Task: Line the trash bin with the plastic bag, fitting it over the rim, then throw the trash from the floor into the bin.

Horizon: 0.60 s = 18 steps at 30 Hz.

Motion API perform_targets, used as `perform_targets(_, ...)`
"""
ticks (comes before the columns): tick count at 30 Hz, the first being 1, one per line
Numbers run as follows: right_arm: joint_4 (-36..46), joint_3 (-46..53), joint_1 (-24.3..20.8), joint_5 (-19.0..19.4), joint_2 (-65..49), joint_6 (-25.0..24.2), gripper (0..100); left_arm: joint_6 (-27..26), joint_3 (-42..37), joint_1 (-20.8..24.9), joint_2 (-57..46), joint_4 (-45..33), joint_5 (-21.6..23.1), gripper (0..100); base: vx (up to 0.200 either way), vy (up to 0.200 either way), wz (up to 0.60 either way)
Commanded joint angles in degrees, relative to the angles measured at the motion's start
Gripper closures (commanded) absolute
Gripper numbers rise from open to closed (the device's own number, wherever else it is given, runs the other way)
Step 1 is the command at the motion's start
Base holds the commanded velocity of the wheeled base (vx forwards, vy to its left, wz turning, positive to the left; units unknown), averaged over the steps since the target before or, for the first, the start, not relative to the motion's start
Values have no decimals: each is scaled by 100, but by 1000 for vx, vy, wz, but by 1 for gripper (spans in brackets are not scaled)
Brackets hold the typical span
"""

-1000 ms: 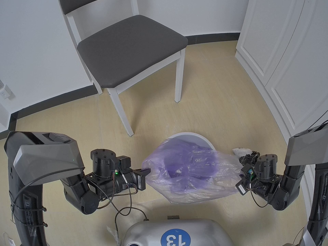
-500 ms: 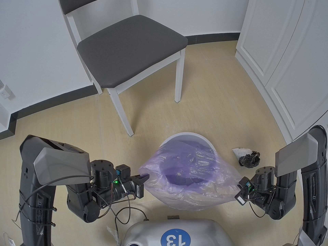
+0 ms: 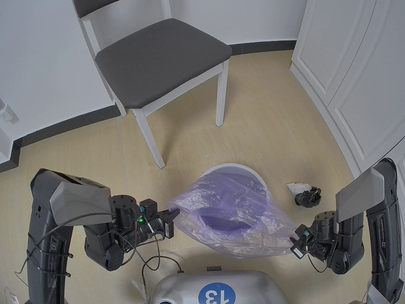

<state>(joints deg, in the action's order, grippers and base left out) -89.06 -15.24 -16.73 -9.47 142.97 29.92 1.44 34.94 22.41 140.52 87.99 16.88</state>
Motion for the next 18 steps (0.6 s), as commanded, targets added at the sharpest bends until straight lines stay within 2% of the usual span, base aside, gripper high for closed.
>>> perform_targets(1,-50,100,-24,60,-226,14,0,6,101,71,2,25,-1,100,0,0,0)
perform_targets(5,-50,460,-129,314,-964,76,0,67,110,176,-7,201,-10,100,0,0,0)
perform_targets(11,12,548,-490,323,-1913,67,0,93,145,220,-51,201,-45,100,0,0,0)
perform_targets(16,109,329,-815,279,-2142,67,0,93,259,238,-165,201,-71,100,0,0,0)
perform_targets(18,381,47,-964,270,-2168,67,0,93,365,238,-201,192,-71,100,0,0,0)
